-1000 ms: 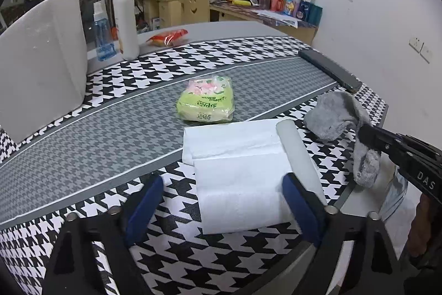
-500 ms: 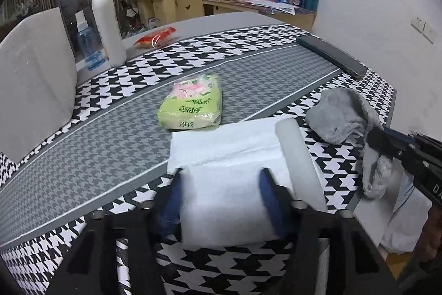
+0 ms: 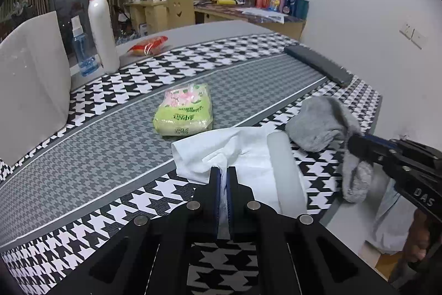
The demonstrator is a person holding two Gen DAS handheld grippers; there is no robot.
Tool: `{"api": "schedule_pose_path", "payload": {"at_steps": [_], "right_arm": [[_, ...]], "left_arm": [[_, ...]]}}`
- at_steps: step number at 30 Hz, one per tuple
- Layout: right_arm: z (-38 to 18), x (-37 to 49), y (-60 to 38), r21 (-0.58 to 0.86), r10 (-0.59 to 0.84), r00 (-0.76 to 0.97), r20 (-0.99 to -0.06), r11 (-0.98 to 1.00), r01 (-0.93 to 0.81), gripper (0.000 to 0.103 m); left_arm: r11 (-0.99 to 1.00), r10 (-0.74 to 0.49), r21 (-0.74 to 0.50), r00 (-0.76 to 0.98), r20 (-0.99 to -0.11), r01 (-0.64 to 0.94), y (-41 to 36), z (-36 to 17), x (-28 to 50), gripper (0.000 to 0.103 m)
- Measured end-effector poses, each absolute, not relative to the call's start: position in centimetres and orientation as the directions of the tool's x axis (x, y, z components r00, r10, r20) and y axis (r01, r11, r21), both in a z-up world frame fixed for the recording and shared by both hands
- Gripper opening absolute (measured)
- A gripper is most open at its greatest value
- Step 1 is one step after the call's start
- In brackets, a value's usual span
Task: Organize soft objects
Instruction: 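Grasp the white tissue with the left tool while the right tool lifts the sock, then carry the tissue and the sock up toward the white foam box with both tools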
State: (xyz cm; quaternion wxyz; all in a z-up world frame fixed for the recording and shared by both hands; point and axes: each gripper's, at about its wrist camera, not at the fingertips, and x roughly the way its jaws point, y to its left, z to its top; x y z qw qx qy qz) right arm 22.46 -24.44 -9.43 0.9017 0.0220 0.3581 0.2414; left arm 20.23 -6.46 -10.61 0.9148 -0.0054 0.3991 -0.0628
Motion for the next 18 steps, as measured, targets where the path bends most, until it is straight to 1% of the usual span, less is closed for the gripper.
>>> {"api": "schedule_pose_path", "payload": {"at_steps": [7, 11, 18], "right_arm": [[-8.7, 22.4, -24.1, 0.216, 0.457, 0.639, -0.618, 0.881, -0.420, 0.012], [-7.8, 22.2, -24.0, 0.222, 0.465, 0.654, -0.597, 0.879, -0.423, 0.012], [-6.6, 21.5, -23.2, 0.206, 0.479, 0.666, -0.571, 0.870, -0.449, 0.012]], "left_arm": [[0.991, -0.130, -0.065, 0.712, -0.690, 0.118, -6.0, -8.6, 18.8, 0.005], [0.992, -0.123, -0.052, 0.744, -0.657, 0.118, -5.7, -7.3, 18.0, 0.005], [0.993, -0.110, -0.044, 0.773, -0.625, 0.105, -5.0, -6.0, 17.2, 0.005]]}}
